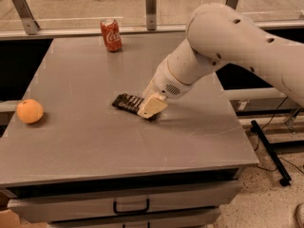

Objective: Move rxbar chocolate near coke can

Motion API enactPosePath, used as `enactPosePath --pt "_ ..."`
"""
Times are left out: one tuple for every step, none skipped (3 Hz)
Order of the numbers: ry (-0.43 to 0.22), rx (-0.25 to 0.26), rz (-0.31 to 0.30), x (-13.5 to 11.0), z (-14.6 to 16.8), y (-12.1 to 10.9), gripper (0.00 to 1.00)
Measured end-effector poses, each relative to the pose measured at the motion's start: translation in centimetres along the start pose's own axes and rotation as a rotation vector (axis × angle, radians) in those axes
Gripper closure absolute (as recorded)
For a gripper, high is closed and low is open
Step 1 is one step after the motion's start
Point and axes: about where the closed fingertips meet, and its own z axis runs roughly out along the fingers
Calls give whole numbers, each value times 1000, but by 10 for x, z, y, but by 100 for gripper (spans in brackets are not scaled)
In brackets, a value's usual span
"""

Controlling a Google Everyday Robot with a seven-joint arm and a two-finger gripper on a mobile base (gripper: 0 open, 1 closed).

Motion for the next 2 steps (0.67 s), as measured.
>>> enactPosePath --pt "-23 -4 3 -10 -6 0 75" --pt "-27 -23 14 -9 -6 4 97"
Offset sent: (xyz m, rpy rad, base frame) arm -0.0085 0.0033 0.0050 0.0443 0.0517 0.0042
